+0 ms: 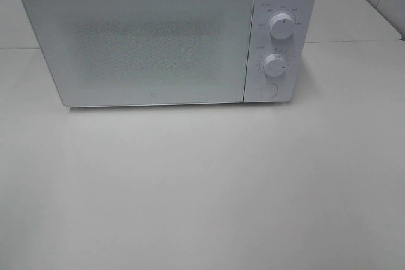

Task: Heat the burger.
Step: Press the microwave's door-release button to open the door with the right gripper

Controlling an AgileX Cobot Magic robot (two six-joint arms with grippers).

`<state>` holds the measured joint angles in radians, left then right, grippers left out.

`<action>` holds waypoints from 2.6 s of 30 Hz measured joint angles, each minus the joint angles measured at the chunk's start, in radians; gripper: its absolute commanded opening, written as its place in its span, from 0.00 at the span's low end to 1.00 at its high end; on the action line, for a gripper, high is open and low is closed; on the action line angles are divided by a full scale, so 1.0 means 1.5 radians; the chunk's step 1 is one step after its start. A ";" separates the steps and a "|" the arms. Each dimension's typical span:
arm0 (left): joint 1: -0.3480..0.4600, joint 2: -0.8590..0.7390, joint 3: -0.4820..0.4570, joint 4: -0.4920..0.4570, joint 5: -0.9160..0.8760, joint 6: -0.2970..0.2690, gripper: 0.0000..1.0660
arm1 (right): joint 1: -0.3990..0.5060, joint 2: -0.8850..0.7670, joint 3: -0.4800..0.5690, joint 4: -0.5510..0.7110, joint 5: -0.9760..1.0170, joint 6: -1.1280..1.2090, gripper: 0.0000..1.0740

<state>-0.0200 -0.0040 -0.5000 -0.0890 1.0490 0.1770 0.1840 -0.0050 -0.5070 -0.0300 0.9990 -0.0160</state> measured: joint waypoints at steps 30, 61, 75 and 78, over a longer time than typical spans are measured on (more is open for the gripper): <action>-0.001 0.000 0.000 0.000 0.000 -0.001 0.00 | 0.000 0.000 0.000 0.000 0.000 0.000 0.58; -0.001 0.000 0.000 0.000 0.000 -0.001 0.00 | 0.000 0.000 0.000 0.000 0.000 0.000 0.58; -0.001 0.000 0.000 0.000 0.000 -0.001 0.00 | 0.000 0.000 0.000 0.000 0.000 0.000 0.58; -0.001 0.000 0.000 0.000 0.000 -0.001 0.00 | 0.000 0.000 0.000 0.000 0.000 0.000 0.58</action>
<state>-0.0210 -0.0040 -0.5000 -0.0890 1.0490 0.1760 0.1840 -0.0050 -0.5070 -0.0300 0.9990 -0.0160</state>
